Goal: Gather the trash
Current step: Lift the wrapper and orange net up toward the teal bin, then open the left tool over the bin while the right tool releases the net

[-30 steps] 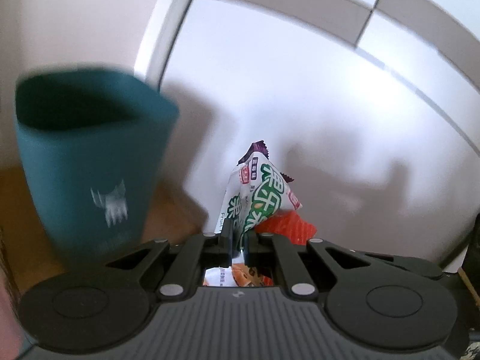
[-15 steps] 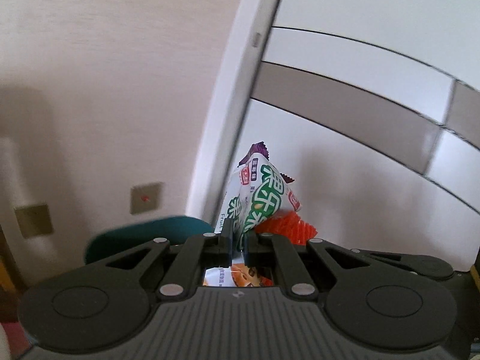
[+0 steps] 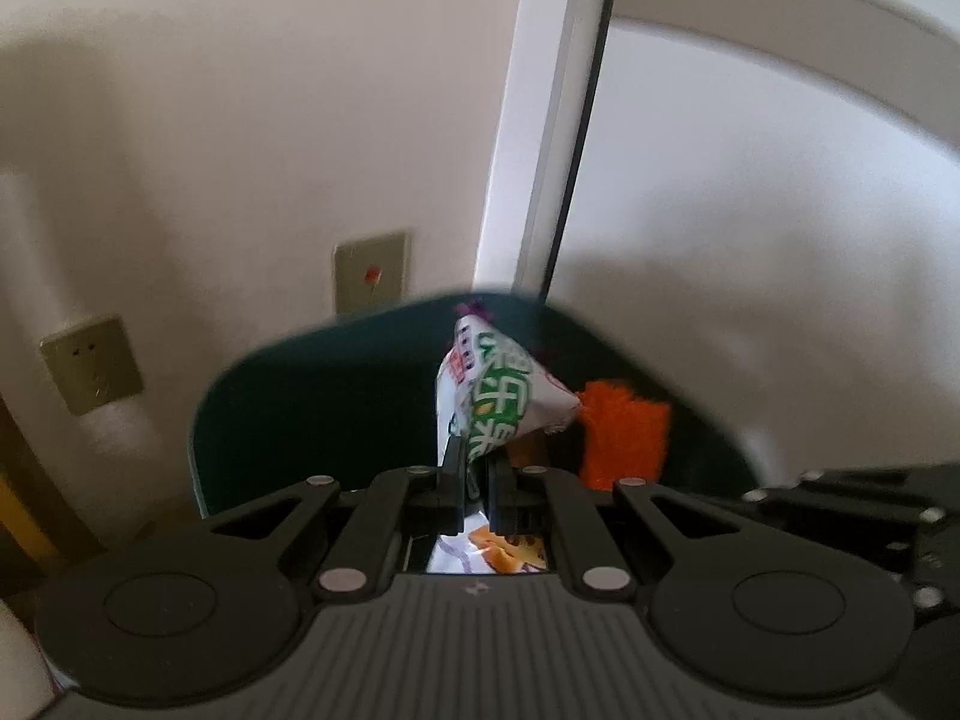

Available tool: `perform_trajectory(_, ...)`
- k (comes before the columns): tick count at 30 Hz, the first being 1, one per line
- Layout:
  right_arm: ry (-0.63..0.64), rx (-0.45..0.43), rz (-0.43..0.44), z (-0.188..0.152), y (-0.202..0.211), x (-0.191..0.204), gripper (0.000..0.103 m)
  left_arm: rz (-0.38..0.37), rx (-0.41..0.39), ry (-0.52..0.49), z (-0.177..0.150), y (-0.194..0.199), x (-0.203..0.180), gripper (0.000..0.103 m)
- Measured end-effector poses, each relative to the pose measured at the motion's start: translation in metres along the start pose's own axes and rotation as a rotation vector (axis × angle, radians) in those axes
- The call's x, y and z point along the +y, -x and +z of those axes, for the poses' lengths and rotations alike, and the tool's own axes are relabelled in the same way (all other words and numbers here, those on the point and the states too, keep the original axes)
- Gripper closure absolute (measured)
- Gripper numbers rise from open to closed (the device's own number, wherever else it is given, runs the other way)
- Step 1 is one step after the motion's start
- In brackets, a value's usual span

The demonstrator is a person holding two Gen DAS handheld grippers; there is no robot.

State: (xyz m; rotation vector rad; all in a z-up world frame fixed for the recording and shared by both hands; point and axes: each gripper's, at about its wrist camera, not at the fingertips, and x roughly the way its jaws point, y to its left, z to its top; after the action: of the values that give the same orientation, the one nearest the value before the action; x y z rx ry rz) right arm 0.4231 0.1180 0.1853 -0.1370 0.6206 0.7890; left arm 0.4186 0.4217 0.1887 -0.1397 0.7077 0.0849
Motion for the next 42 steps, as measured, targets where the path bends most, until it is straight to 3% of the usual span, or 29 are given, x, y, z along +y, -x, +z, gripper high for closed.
perform_trajectory(5,-0.012,0.046,-0.022,-0.006,-0.009,0.001,0.087,0.026,0.093,0.010,-0.014,-0.018,0.001,0.096)
perform_trajectory(13,-0.030,0.023,-0.044,-0.004,0.003,0.002,0.070,0.022,0.135,0.054,-0.019,-0.014,0.008,0.096)
perform_trajectory(15,-0.044,0.012,-0.048,-0.004,0.010,0.000,0.069,0.017,0.139,0.069,-0.018,-0.012,0.009,0.091)
perform_trajectory(18,-0.056,-0.006,-0.052,-0.003,0.021,-0.002,0.059,0.015,0.116,0.069,-0.014,-0.002,0.005,0.085)
perform_trajectory(19,-0.056,-0.016,-0.053,-0.003,0.027,-0.003,0.058,0.013,0.111,0.068,-0.013,0.002,0.004,0.076)
perform_trajectory(22,-0.068,-0.039,-0.059,-0.006,0.048,-0.003,0.057,0.008,0.076,0.085,-0.013,0.018,0.001,0.037)
perform_trajectory(27,-0.061,-0.069,-0.064,-0.023,0.093,-0.008,0.056,-0.005,0.024,0.048,-0.014,0.048,-0.010,0.035)
perform_trajectory(30,-0.073,-0.076,-0.072,-0.041,0.118,-0.014,0.054,-0.025,0.007,0.038,-0.020,0.067,-0.015,0.022)
perform_trajectory(42,-0.164,-0.032,-0.117,-0.140,0.184,-0.064,0.045,-0.140,0.005,-0.057,-0.074,0.108,-0.053,0.022)
